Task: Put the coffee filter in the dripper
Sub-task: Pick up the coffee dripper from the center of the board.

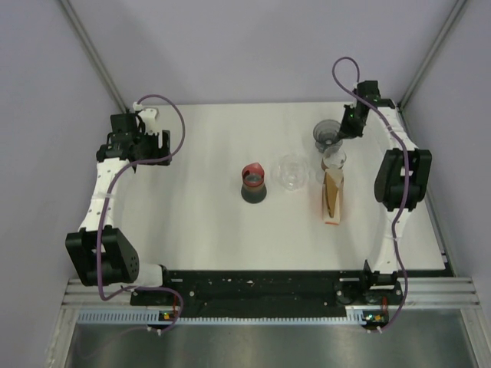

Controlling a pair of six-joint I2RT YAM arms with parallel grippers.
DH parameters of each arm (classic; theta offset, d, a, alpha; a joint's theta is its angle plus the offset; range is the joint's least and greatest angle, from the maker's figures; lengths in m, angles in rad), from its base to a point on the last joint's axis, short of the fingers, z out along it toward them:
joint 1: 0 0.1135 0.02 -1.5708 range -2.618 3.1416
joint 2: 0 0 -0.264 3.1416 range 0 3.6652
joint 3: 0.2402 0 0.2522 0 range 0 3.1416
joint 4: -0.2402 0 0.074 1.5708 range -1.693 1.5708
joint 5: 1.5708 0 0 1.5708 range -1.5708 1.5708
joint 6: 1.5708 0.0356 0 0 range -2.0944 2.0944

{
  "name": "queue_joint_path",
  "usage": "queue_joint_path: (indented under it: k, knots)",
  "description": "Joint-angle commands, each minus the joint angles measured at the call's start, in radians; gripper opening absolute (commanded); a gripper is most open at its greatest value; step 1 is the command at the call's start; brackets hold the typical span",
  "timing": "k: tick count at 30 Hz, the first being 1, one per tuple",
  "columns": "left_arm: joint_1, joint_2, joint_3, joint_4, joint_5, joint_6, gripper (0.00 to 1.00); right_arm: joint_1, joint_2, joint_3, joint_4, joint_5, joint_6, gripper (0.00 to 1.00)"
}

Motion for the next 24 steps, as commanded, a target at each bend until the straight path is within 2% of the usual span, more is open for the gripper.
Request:
queue_joint_path:
  k: [1,5,7,9,12,17,20,24]
  knots:
    - [-0.002,-0.03,-0.004,0.013,-0.004,0.008,0.79,0.002,-0.023,0.154,0.005,-0.036,0.032,0.0]
    - [0.0,-0.031,-0.003,0.01,0.003,0.008,0.79,0.002,-0.062,0.28,-0.039,-0.079,0.066,0.0]
    - [0.0,-0.033,0.002,0.004,0.014,0.008,0.79,0.002,-0.124,0.274,-0.033,-0.096,0.106,0.0]
    - [-0.002,-0.031,0.025,-0.022,0.063,0.017,0.79,0.03,-0.21,0.211,0.01,-0.103,0.161,0.0]
    - [-0.046,-0.041,0.092,-0.081,0.222,0.057,0.64,0.105,-0.35,0.027,0.174,-0.076,0.27,0.0]
    - [-0.297,-0.018,0.299,-0.105,0.211,0.086,0.63,0.197,-0.516,-0.208,0.419,-0.027,0.462,0.0]
    - [-0.44,0.017,0.376,-0.099,0.257,0.115,0.68,0.237,-0.539,-0.251,0.447,-0.008,0.502,0.0]
    - [-0.63,0.083,0.436,-0.047,0.11,0.166,0.74,0.301,-0.579,-0.306,0.458,0.032,0.532,0.0]
